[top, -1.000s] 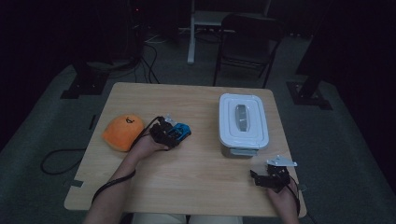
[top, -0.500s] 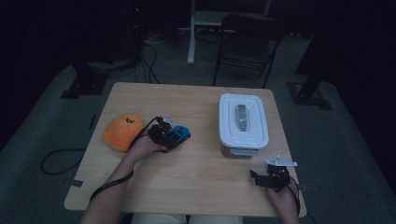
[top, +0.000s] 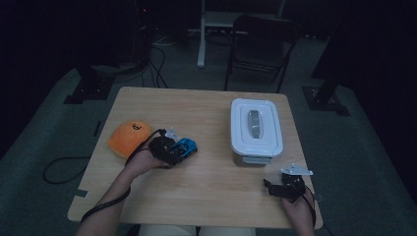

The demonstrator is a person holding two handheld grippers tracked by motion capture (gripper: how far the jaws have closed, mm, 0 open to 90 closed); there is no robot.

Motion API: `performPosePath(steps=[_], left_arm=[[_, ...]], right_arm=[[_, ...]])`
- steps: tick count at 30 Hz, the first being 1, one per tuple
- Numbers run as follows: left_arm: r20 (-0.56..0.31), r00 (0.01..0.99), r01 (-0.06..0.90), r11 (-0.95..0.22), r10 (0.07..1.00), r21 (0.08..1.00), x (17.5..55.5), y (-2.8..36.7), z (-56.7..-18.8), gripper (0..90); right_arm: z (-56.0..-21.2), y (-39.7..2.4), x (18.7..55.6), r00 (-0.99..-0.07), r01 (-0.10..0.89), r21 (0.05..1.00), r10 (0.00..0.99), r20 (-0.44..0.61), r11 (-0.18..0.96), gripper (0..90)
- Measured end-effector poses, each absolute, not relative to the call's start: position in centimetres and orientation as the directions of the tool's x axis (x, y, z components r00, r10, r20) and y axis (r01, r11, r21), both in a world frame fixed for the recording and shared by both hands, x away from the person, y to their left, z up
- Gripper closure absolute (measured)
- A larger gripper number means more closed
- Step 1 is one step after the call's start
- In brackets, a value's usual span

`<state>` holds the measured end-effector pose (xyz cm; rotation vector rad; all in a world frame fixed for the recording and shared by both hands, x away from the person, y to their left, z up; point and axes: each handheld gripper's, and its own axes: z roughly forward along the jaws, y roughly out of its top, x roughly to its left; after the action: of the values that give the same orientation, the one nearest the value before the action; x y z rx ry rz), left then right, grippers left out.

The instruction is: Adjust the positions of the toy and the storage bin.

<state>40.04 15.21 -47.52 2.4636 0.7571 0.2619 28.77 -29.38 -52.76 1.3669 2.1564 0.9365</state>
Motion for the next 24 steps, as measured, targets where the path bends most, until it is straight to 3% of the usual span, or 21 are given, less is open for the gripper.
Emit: performPosePath(steps=[16, 24], left_arm=[[0.037, 0.851, 0.424, -0.728, 0.523, 0.538, 34.8, 18.6, -47.0, 27.8], [0.000, 0.861, 0.422, -0.712, 0.509, 0.561, 32.6, 21.0, -47.4, 27.7]], right_arm=[[-52.8, -29.4, 28.8, -0.425, 0.623, 0.728, 0.905, 0.006, 0.287, 14.5], [-52.8, -29.4, 28.8, -0.422, 0.624, 0.728, 0.907, 0.007, 0.285, 14.5]])
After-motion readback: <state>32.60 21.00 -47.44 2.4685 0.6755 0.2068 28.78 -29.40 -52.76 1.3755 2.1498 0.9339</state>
